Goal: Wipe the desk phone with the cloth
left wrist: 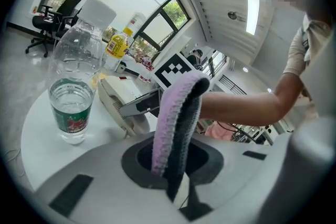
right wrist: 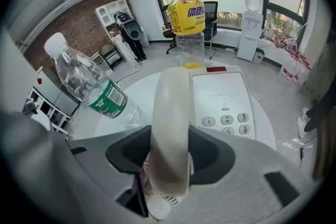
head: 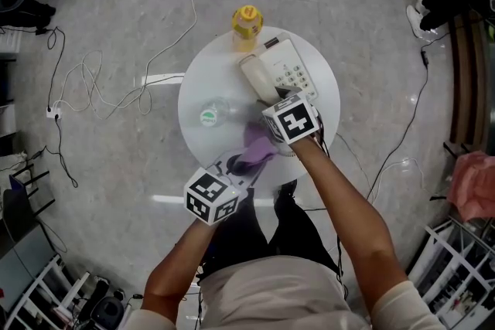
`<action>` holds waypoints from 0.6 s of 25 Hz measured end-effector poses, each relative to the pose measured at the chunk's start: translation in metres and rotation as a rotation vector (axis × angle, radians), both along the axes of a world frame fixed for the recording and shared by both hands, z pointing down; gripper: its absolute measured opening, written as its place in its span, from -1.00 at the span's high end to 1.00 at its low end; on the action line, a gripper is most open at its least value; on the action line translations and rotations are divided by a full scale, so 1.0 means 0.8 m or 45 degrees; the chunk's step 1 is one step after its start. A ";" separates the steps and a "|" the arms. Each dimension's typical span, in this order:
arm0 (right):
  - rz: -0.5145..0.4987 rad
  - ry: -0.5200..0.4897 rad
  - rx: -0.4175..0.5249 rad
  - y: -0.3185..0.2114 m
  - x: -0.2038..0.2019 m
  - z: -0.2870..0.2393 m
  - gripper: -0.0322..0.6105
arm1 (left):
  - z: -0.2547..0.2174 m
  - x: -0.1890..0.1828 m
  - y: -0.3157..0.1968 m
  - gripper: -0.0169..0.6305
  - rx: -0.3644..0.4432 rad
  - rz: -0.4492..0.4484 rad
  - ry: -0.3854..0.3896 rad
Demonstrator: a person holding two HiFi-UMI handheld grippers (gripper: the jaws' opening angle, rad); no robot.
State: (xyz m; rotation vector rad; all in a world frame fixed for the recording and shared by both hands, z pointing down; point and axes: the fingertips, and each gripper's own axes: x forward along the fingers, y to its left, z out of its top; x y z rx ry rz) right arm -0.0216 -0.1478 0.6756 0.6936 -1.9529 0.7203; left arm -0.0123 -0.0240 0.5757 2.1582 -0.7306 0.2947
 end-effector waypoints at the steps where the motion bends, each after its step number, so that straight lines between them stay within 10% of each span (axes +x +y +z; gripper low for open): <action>1: 0.002 0.003 0.003 -0.001 -0.001 0.000 0.25 | 0.000 -0.001 0.001 0.84 -0.001 -0.001 -0.001; 15: -0.079 0.113 0.032 -0.006 -0.007 0.001 0.21 | 0.014 -0.010 0.014 0.84 -0.018 -0.010 -0.033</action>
